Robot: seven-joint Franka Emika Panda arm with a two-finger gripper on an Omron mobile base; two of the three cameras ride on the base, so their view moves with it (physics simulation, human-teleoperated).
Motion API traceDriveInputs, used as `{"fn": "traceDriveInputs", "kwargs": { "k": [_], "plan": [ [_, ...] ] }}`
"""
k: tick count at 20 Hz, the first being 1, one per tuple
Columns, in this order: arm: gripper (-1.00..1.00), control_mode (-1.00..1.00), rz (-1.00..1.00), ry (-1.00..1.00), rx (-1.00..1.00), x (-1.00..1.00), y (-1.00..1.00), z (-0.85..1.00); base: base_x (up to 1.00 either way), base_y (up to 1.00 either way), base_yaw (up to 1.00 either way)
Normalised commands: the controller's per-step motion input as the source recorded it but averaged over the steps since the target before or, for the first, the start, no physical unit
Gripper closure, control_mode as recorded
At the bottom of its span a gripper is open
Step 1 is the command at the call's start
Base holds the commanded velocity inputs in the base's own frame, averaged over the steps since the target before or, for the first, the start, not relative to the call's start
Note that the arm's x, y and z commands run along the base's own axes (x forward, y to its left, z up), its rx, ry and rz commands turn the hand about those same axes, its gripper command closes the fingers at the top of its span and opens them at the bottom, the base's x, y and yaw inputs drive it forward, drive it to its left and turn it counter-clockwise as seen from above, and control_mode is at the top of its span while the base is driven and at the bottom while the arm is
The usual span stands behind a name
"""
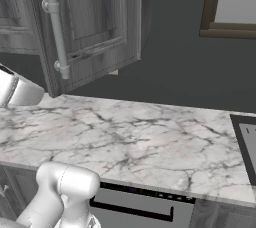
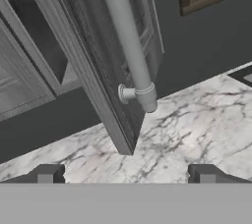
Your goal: Open the cabinet, pick the kettle from the cabinet, and place it in the sink.
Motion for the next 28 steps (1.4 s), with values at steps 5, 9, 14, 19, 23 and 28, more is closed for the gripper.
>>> {"fn": "traceDriveInputs", "kwargs": {
  "k": [5, 9, 14, 19, 23, 28],
  "plan": [
    [-1.00, -1.00, -0.26, 0.02, 0.00, 0.00, 0.41, 0.02, 0.00, 0.00, 0.00],
    [-1.00, -1.00, -0.39, 0.03, 0.00, 0.16, 0.41, 0.00, 0.00, 0.00, 0.00],
    [-1.00, -1.00, -0.40, 0.00, 0.00, 0.27, 0.35, 0.00, 0.00, 0.00, 0.00],
    [-1.00, -1.00, -0.32, 0.01, 0.11, 0.29, 0.17, -0.03, 0.00, 0.00, 0.00],
    [-1.00, -1.00, -0.23, -0.01, 0.11, 0.32, 0.07, -0.06, 0.00, 0.00, 0.00],
    [-1.00, -1.00, -0.19, 0.00, 0.05, 0.38, 0.05, -0.02, 0.00, 0.00, 0.00]
  ]
}}
